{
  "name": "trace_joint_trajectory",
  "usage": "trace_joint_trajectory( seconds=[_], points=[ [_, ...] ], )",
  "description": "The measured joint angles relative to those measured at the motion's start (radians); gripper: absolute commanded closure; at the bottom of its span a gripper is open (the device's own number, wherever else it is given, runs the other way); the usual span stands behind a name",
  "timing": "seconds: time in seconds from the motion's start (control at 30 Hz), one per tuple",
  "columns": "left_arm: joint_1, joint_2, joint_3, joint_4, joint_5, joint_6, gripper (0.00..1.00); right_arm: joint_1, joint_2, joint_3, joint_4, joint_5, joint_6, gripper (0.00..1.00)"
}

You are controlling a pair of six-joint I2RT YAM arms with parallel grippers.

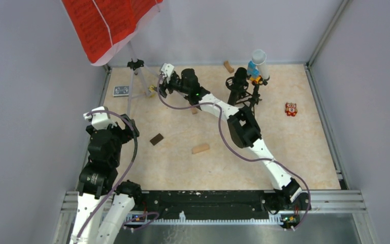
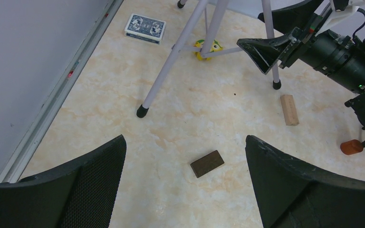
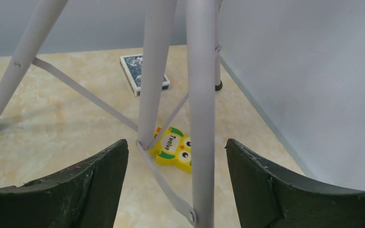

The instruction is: Pack up the instrument practice props

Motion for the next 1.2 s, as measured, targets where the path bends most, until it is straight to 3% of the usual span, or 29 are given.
trace_joint_trajectory(
  seconds=[0.07, 0.2, 0.27, 0.5, 0.6, 1.2],
  points=[
    [0.0, 0.0, 0.0, 0.0, 0.0, 0.0, 0.01, 0.014, 0.001, 0.0, 0.003, 0.032, -0.008, 0.41],
    [0.0, 0.0, 0.0, 0.0, 0.0, 0.0, 0.01, 0.033, 0.001, 0.0, 0.028, 0.111, -0.036, 0.89],
    [0.0, 0.0, 0.0, 0.0, 0.0, 0.0, 0.01, 0.027, 0.001, 0.0, 0.04, 0.143, -0.034, 1.0],
    [0.0, 0.0, 0.0, 0.0, 0.0, 0.0, 0.01, 0.03, -0.006, -0.024, 0.065, 0.164, -0.082, 1.0],
    [0.0, 0.0, 0.0, 0.0, 0.0, 0.0, 0.01, 0.034, -0.052, -0.113, 0.104, 0.203, -0.091, 1.0],
    [0.0, 0.018, -0.006, 0.009, 0.021, 0.008, 0.01, 0.057, -0.682, -1.072, 0.269, 0.575, -0.095, 1.0]
  ],
)
